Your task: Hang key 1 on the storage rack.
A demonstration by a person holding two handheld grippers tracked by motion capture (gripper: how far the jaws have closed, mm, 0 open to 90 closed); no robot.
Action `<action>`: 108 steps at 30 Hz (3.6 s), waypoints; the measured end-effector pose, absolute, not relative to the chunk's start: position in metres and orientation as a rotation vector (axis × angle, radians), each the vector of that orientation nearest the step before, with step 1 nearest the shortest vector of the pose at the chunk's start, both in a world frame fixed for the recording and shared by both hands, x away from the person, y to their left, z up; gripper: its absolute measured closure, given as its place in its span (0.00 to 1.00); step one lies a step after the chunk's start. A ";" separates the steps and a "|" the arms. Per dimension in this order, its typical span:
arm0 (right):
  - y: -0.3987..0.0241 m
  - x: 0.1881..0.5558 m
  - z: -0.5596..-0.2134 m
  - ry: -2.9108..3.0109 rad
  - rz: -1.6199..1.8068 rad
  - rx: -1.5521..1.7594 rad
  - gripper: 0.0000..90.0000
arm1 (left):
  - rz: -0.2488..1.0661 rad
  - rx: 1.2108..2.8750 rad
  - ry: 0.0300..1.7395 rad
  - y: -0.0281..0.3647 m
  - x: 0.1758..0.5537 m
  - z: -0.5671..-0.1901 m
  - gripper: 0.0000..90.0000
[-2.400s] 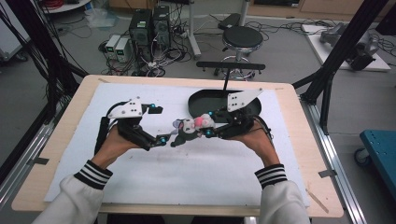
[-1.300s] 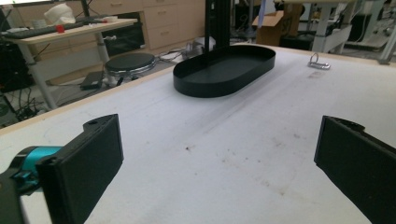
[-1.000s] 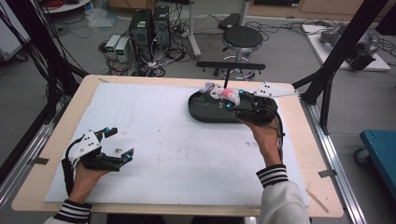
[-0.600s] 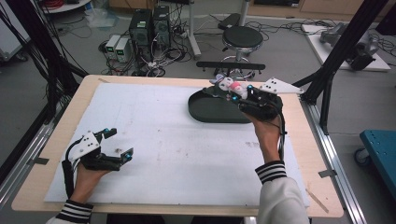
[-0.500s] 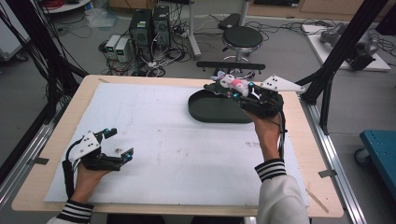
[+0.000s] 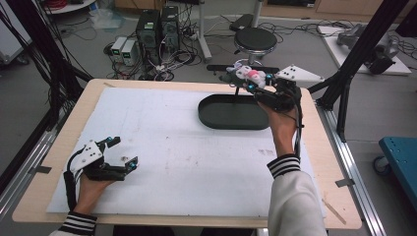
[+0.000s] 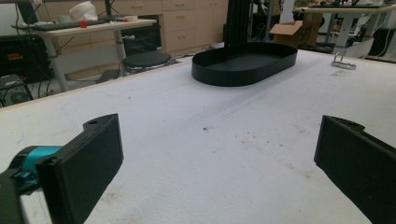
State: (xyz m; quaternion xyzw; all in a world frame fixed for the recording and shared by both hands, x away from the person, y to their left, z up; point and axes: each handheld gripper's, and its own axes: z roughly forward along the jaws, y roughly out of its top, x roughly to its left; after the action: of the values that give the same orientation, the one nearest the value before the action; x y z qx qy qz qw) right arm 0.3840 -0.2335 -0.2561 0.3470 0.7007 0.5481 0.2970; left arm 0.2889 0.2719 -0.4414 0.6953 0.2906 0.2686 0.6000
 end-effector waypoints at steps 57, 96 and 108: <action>-0.235 0.436 -0.269 1.805 1.341 1.073 0.60 | 0.641 1.548 0.671 0.281 0.284 -0.451 0.02; -0.238 0.431 -0.318 1.890 1.283 1.132 0.60 | 0.640 1.548 0.667 0.281 0.284 -0.451 0.02; -0.229 0.448 -0.336 1.890 1.293 1.162 0.60 | 0.635 1.545 0.671 0.281 0.284 -0.451 0.02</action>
State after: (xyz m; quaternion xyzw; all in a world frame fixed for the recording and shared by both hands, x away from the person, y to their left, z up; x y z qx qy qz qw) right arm 0.4481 -0.2292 -0.3358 0.4339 0.7059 0.4830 0.2829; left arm 0.2838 0.2814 -0.4507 0.6724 0.2918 0.2764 0.6216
